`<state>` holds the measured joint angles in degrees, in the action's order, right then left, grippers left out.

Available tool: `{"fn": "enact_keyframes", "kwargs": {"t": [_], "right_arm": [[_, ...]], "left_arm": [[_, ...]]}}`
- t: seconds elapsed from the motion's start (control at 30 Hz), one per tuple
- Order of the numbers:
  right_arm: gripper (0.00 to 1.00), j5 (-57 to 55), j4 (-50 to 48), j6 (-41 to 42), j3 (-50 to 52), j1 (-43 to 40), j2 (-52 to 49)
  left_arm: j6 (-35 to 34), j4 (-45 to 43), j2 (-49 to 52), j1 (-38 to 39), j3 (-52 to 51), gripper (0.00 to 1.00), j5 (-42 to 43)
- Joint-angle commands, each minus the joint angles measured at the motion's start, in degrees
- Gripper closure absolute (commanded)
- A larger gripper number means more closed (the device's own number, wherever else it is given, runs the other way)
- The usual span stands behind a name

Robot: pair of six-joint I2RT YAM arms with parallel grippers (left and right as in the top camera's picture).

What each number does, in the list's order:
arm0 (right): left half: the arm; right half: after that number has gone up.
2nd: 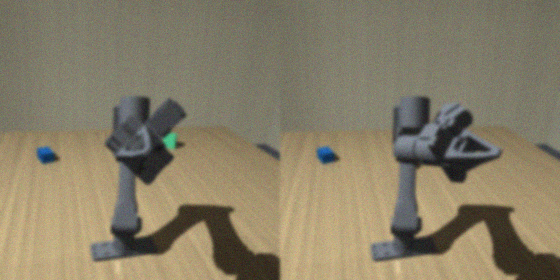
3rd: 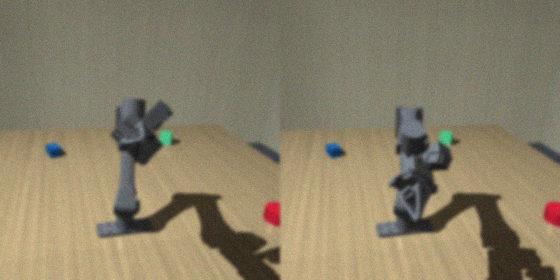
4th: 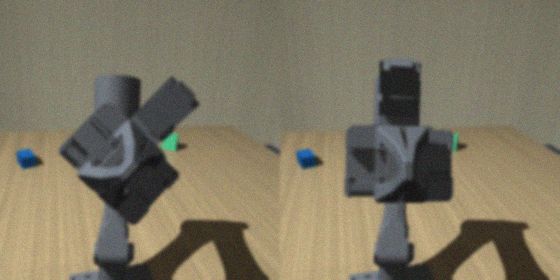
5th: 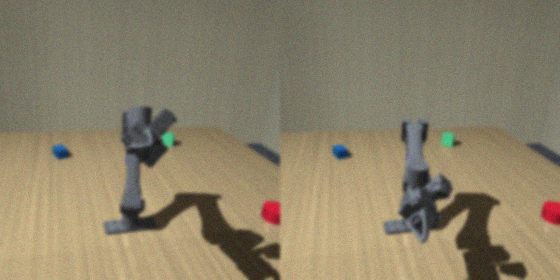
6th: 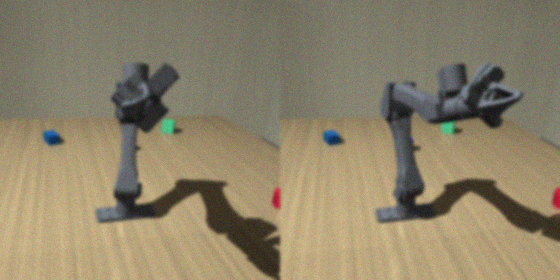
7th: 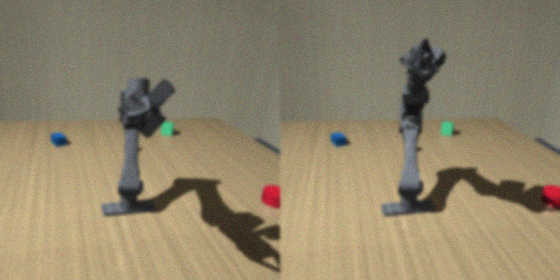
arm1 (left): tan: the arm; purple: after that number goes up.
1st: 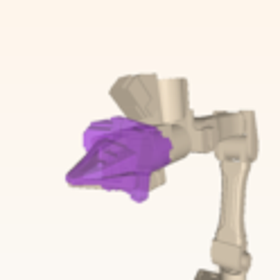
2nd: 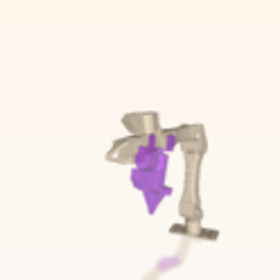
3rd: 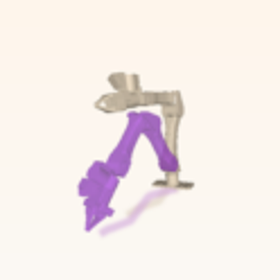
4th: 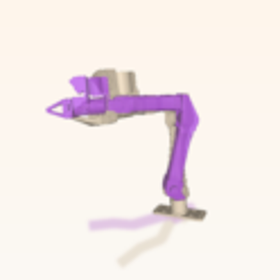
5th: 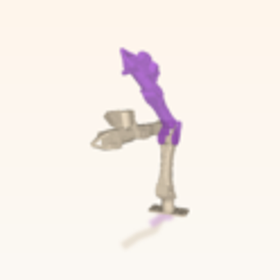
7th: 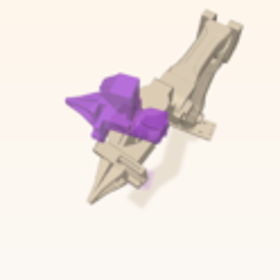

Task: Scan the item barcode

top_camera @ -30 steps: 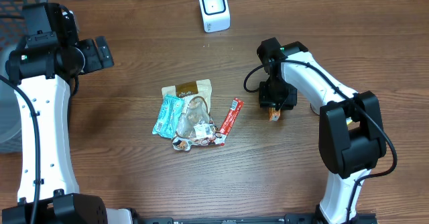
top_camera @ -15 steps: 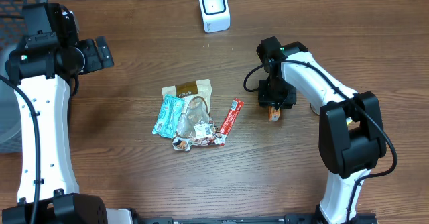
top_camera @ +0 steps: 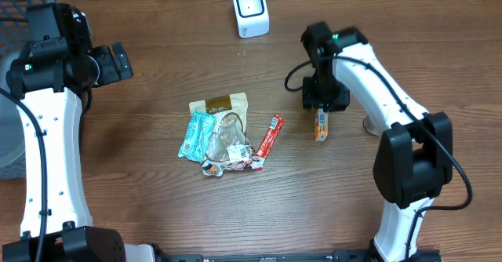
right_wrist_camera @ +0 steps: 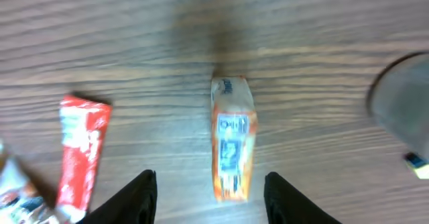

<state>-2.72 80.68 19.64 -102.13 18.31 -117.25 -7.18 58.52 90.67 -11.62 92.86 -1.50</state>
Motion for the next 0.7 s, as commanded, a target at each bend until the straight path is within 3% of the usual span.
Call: {"fn": "enact_keyframes", "kwargs": {"t": [0.0, 0.07, 0.67], "right_arm": [[0.33, 0.31, 1.77, -0.55, -5.51, -1.20, 2.78], [0.00, 0.31, 1.81, 0.11, -6.91, -2.03, 2.93], [0.00, 0.28, 0.17, 0.02, -6.99, -4.24, 2.82]], "left_arm": [[-0.74, -0.07, 0.42, 0.39, 0.61, 0.00, 0.46], [-0.74, -0.07, 0.42, 0.39, 0.61, 0.00, 0.46], [-0.74, -0.07, 0.42, 0.39, 0.61, 0.00, 0.46]]}}
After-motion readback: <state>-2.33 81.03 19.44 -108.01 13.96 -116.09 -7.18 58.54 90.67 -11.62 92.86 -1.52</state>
